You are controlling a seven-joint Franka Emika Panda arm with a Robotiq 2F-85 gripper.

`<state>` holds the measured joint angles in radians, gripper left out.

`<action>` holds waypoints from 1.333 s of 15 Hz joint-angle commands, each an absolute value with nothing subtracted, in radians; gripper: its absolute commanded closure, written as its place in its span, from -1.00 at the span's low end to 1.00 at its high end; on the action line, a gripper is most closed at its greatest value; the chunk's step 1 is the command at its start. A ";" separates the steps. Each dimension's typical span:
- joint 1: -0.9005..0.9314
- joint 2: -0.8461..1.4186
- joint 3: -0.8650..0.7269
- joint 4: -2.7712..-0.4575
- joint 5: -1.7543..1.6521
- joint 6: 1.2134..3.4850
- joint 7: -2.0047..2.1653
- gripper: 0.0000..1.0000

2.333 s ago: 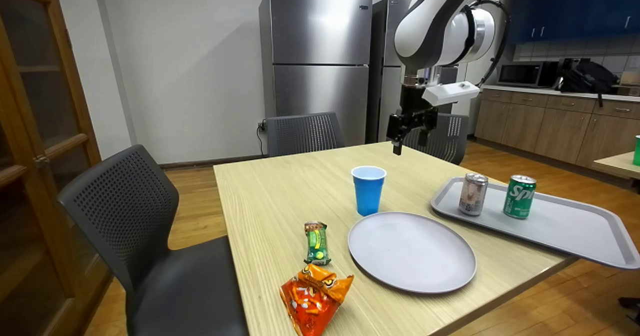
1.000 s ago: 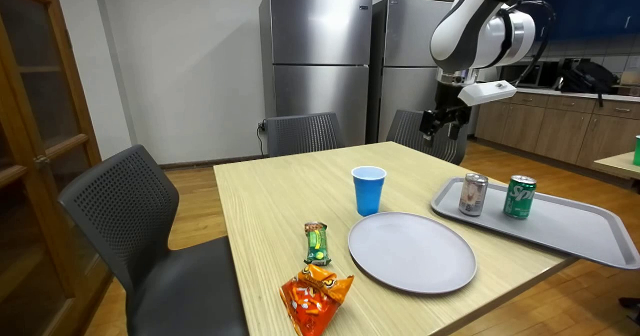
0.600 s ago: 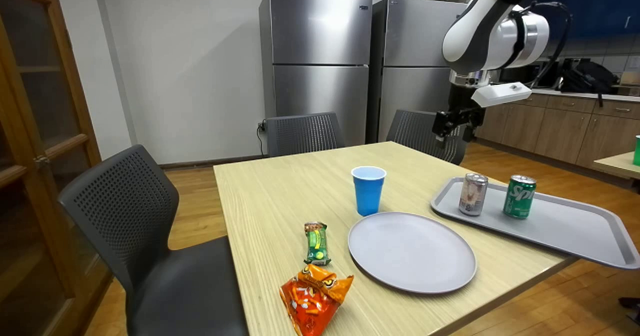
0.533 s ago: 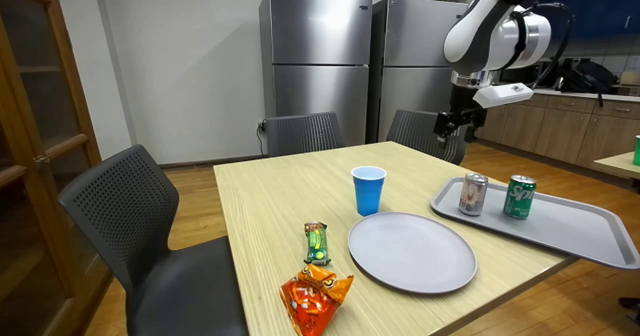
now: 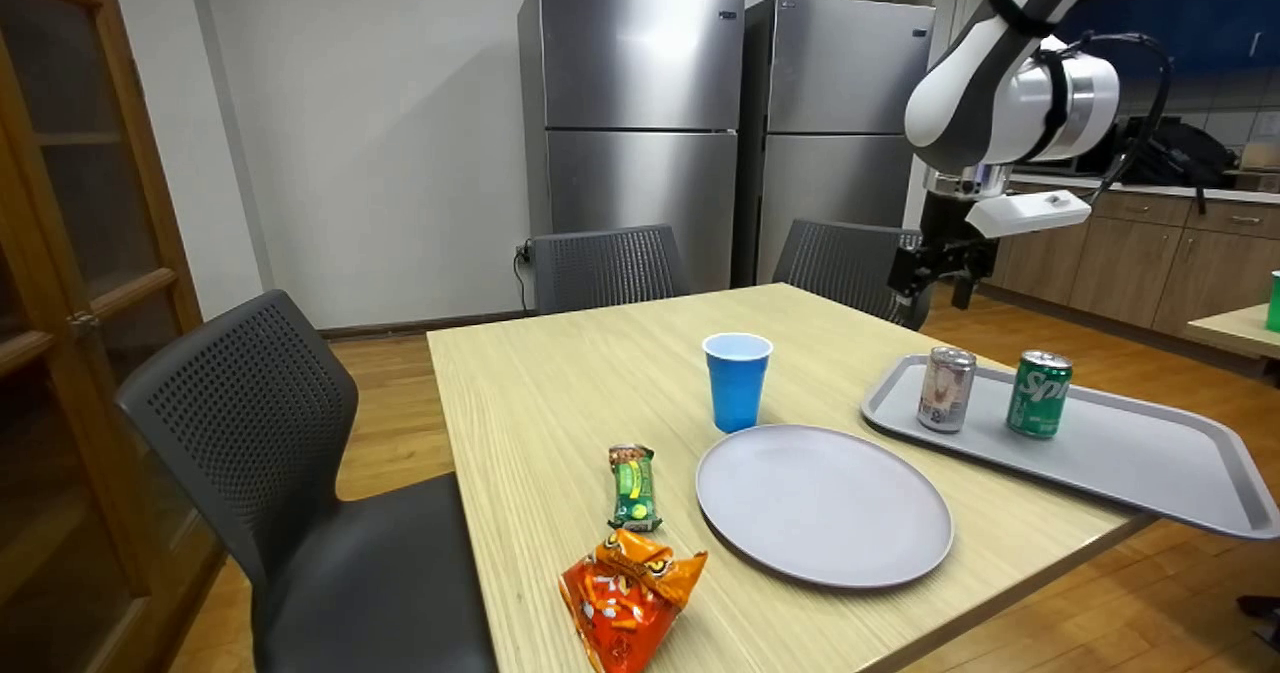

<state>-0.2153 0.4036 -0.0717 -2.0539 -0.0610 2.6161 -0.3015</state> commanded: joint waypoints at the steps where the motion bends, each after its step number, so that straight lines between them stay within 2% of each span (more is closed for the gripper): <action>1: -0.223 0.431 -0.079 -2.043 -0.058 2.621 -0.307 -1.00; 20: -0.224 0.511 -0.092 -2.029 -0.069 2.603 -0.296 -1.00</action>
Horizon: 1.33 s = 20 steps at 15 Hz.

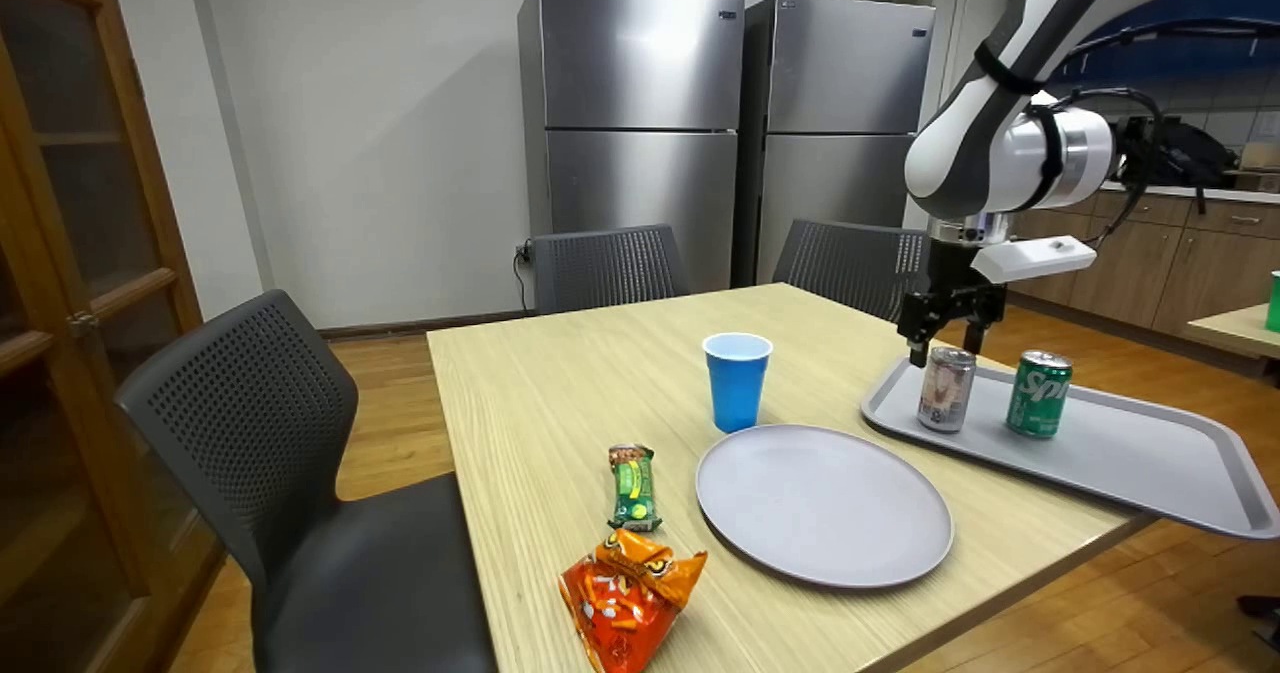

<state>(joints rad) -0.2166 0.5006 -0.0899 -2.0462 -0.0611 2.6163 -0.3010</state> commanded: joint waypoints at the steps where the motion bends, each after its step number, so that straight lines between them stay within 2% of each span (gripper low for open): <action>1: -0.224 0.515 -0.094 -2.029 -0.070 2.603 -0.294 -1.00; 16: -0.234 0.529 -0.088 -2.020 -0.060 2.604 -0.305 -1.00; 17: -0.235 0.529 -0.087 -2.020 -0.059 2.607 -0.307 -0.50; 18: -0.235 0.528 -0.087 -2.020 -0.059 2.609 -0.308 -0.45; 20: -0.235 0.527 -0.086 -2.021 -0.059 2.610 -0.308 -0.17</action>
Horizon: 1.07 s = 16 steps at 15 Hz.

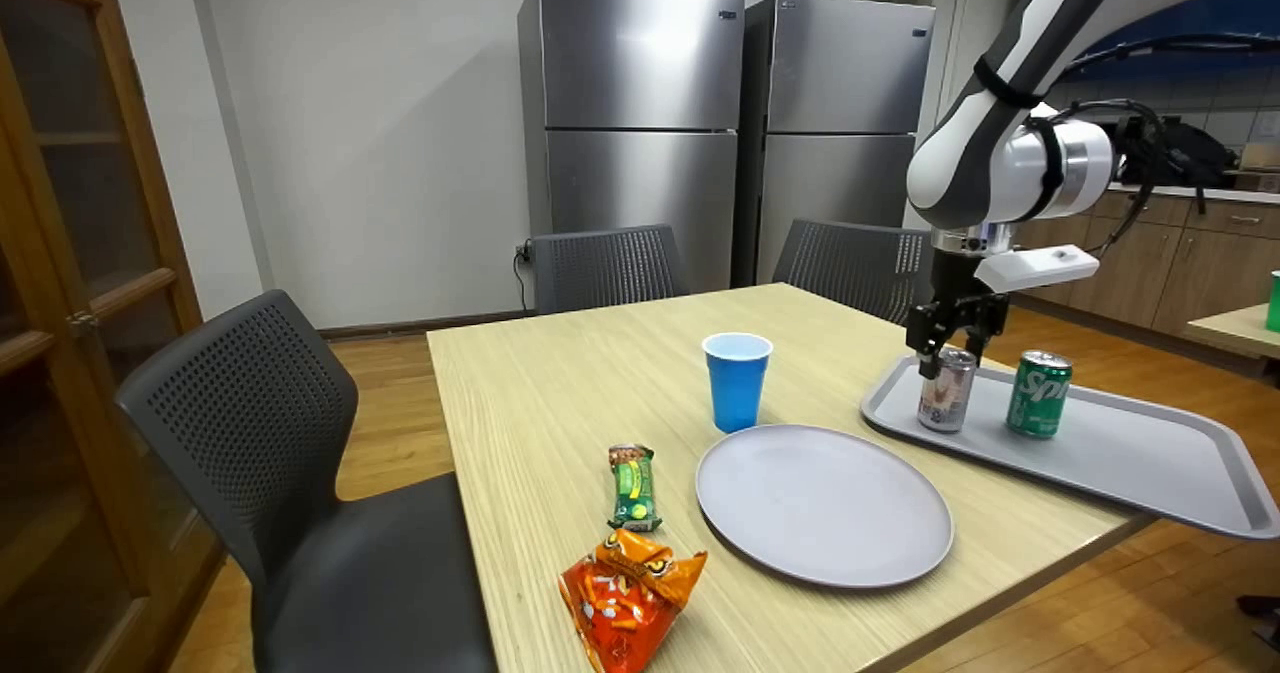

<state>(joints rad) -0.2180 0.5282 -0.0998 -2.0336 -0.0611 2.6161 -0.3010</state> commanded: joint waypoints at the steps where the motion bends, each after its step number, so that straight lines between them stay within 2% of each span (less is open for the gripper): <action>1: -0.235 0.527 -0.086 -2.022 -0.059 2.610 -0.308 0.02; 2: -0.236 0.526 -0.086 -2.023 -0.059 2.611 -0.309 0.20; 3: -0.240 0.524 -0.081 -2.024 -0.052 2.609 -0.314 0.22; 16: -0.299 0.303 0.072 -2.133 0.120 2.598 -0.551 0.22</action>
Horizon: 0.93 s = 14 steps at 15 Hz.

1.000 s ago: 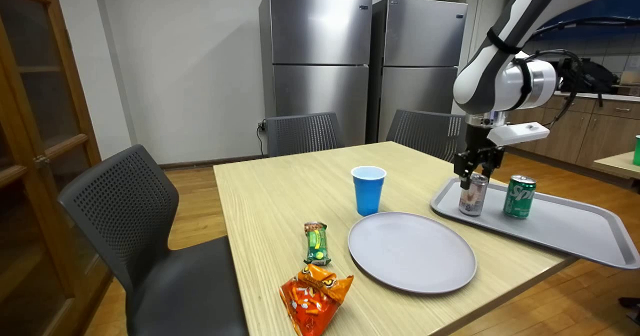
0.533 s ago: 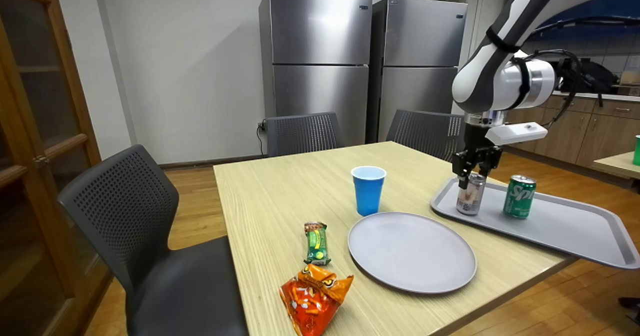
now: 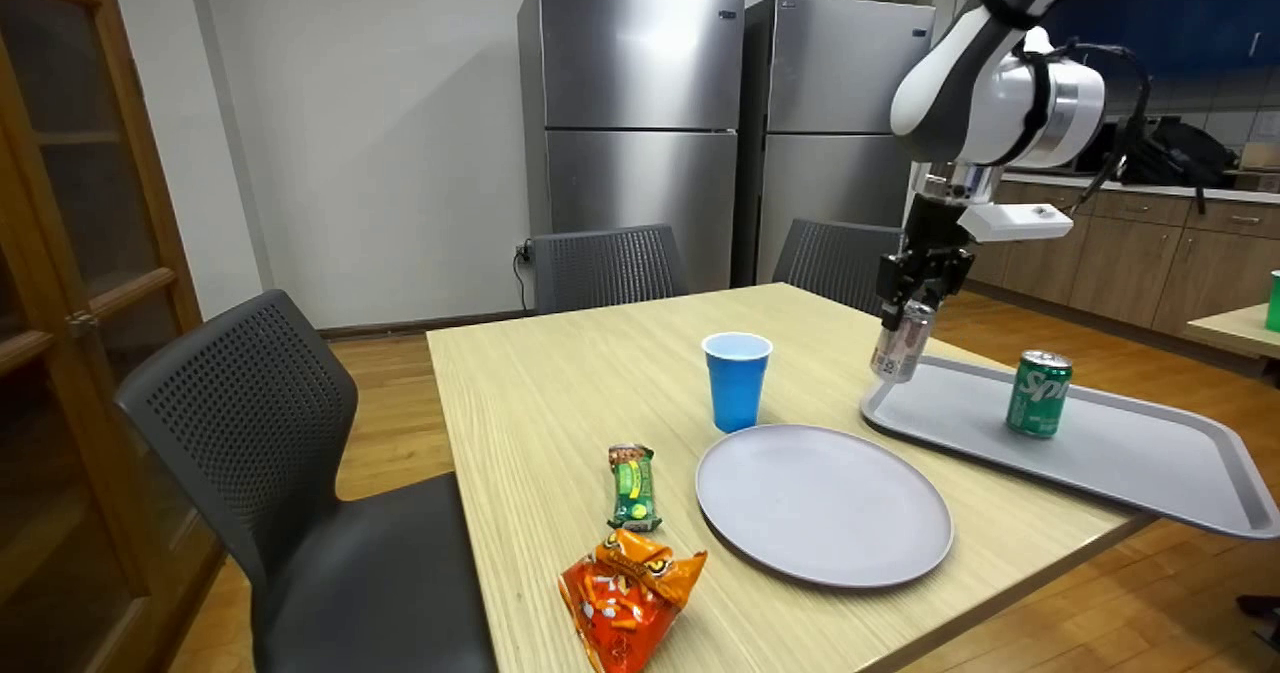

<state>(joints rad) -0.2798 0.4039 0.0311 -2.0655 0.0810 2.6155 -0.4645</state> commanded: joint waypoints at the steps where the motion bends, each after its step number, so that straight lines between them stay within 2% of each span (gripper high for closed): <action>1: -0.292 0.286 0.078 -2.144 0.126 2.593 -0.570 0.22; 14: -0.149 0.152 0.121 -2.317 0.139 2.544 -0.766 0.22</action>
<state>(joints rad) -0.1836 0.2114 0.1160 -2.2734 0.1327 2.5762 -0.7147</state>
